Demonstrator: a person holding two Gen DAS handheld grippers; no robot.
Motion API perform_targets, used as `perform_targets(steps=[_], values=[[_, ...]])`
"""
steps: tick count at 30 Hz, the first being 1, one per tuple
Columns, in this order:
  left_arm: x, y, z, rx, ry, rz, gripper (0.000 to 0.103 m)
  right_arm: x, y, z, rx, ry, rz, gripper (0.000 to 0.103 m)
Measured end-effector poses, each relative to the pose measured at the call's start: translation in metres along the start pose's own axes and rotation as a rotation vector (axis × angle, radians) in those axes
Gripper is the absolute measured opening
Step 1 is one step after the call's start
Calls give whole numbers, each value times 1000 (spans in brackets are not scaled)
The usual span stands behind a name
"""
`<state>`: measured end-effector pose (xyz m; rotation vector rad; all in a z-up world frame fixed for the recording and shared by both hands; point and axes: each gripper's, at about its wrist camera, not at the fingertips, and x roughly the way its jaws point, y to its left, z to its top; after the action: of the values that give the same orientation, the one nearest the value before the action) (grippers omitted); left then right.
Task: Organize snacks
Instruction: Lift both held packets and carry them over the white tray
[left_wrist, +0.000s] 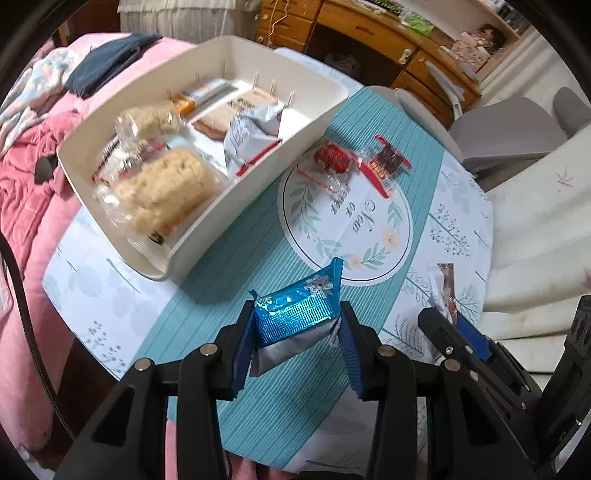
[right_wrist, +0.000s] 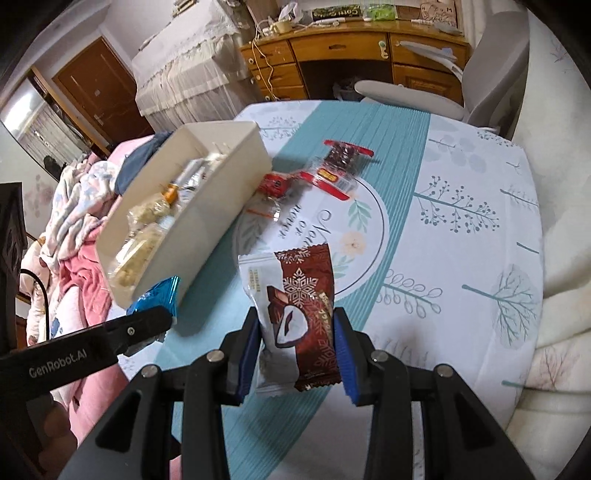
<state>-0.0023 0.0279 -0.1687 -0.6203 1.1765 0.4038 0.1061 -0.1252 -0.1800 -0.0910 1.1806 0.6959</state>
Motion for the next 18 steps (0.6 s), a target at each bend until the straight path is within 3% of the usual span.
perform_targets(steps=[11,18], values=[[-44,24,24,52,-154,-30,41,-14,40,-11,23,-31,61,38],[-54,50,54,97,-154,-60,41,-8,68,-6,54,-38,60,38]])
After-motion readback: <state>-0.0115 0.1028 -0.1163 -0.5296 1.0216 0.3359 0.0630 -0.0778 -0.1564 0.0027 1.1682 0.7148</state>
